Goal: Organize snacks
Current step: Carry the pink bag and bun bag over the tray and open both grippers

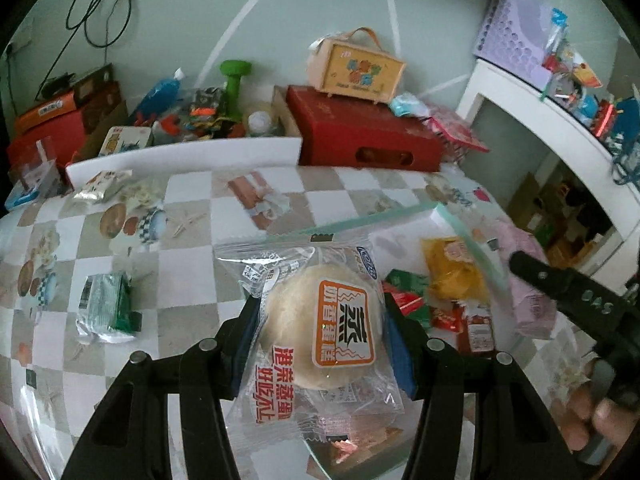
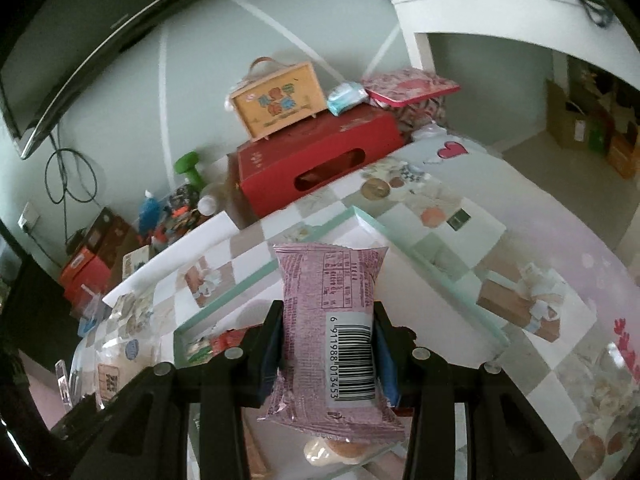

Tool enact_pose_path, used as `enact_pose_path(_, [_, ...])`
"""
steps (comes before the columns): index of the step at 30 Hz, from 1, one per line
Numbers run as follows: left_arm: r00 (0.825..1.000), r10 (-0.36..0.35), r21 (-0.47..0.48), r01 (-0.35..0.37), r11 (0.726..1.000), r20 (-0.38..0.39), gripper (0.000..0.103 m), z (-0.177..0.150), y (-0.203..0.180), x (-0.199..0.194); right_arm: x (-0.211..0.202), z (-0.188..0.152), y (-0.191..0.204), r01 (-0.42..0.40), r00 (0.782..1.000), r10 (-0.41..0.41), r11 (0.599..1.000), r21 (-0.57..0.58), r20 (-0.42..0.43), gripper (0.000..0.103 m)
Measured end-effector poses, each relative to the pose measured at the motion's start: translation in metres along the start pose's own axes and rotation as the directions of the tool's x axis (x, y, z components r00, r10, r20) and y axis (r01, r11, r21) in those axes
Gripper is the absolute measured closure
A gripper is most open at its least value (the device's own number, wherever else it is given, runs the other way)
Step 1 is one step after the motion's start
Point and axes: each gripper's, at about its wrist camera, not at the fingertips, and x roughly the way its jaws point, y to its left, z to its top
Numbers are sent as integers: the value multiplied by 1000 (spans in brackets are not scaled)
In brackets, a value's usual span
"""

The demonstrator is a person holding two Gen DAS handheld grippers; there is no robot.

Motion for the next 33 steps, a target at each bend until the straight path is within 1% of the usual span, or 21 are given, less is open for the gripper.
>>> enact_pose_path(4, [1000,16,-8,-16,1000,-22,45,-4,4,13,8,-3,4,-11,1000,11,1000,-12,-27,59])
enact_pose_path(7, [999,21,7,-21,1000,-30,45,-8,2,21,14,-6,9,-19,999,18,999,-29,-44,59])
enact_pose_path(14, [998,6,30,-5,1000,-55,45,-14,-6,37,29,-15,15,-27,995,22,998,-53,-95,59])
enact_pose_path(17, [997,-13,24,15,1000,-73,45,-17,-7,44,34,-18,17,-28,993,21,998,-60,-114,59])
enact_pose_path(25, [997,-20,32,23,999,-69,45,-18,-11,48,42,-23,21,-27,989,15,997,-77,-144,59])
enact_pose_path(29, [997,-27,52,30,998,-68,45,-18,-16,51,45,-25,21,-23,987,10,997,-78,-157,59])
enact_pose_path(33, [996,-42,59,46,997,-77,45,-18,-20,56,46,-25,21,-22,987,9,997,-78,-162,59])
